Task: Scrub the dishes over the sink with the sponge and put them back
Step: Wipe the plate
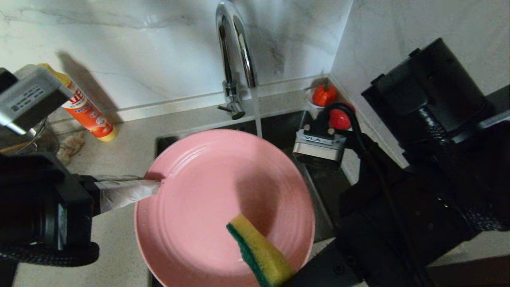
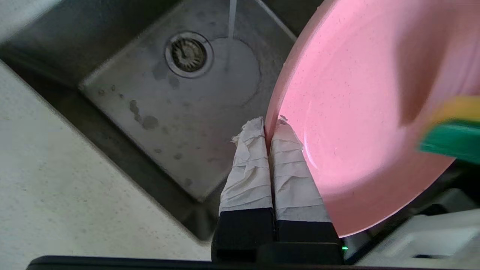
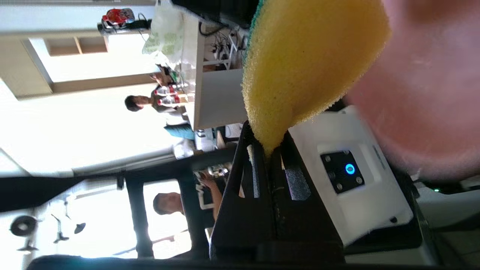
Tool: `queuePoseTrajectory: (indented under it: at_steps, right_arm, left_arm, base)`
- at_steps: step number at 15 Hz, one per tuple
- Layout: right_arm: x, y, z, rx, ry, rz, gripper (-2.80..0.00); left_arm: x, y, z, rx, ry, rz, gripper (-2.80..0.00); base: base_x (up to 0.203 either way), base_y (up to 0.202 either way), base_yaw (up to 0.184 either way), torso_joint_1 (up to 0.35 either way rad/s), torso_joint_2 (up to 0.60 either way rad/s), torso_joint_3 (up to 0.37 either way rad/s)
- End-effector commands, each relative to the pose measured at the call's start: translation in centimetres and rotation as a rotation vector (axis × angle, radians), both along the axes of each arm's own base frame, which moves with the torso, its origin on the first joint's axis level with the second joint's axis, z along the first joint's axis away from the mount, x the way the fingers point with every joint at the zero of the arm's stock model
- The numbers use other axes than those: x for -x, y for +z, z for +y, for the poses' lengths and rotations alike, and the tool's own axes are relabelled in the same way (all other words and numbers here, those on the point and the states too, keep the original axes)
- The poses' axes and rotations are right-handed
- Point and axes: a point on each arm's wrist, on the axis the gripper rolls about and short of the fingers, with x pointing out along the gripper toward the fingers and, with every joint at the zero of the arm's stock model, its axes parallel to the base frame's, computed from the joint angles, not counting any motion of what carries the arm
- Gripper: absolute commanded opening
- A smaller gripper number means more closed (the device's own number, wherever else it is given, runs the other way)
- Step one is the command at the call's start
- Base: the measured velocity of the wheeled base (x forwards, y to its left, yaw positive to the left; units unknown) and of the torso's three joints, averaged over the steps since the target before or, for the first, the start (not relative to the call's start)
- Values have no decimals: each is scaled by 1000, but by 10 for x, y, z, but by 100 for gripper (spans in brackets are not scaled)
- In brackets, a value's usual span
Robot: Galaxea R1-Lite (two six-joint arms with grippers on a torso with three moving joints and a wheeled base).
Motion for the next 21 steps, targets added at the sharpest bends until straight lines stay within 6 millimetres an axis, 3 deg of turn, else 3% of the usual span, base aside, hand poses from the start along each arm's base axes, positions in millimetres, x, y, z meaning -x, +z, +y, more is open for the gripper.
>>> queuePoseTrajectory:
  at_steps: [1, 7, 14, 21]
  right_arm:
    - [-13, -9, 17, 25, -4, 33, -280]
    - [-22, -6, 28, 14, -18, 44, -280]
    - [-29, 8, 37, -31, -8, 14, -280]
    - [-13, 19, 41, -60, 66, 22, -280]
  left_arm:
    - [7, -4, 5, 32, -29, 25, -280]
    - [11, 3, 7, 53, -50, 2, -280]
    - [9, -7, 3, 35, -92, 43, -280]
    - [2, -20, -2, -3, -84, 72, -280]
  base:
    - [0, 0, 0, 0, 0, 0]
    - [0, 0, 0, 0, 0, 0]
    - [0, 0, 0, 0, 0, 0]
    - [0, 0, 0, 0, 0, 0]
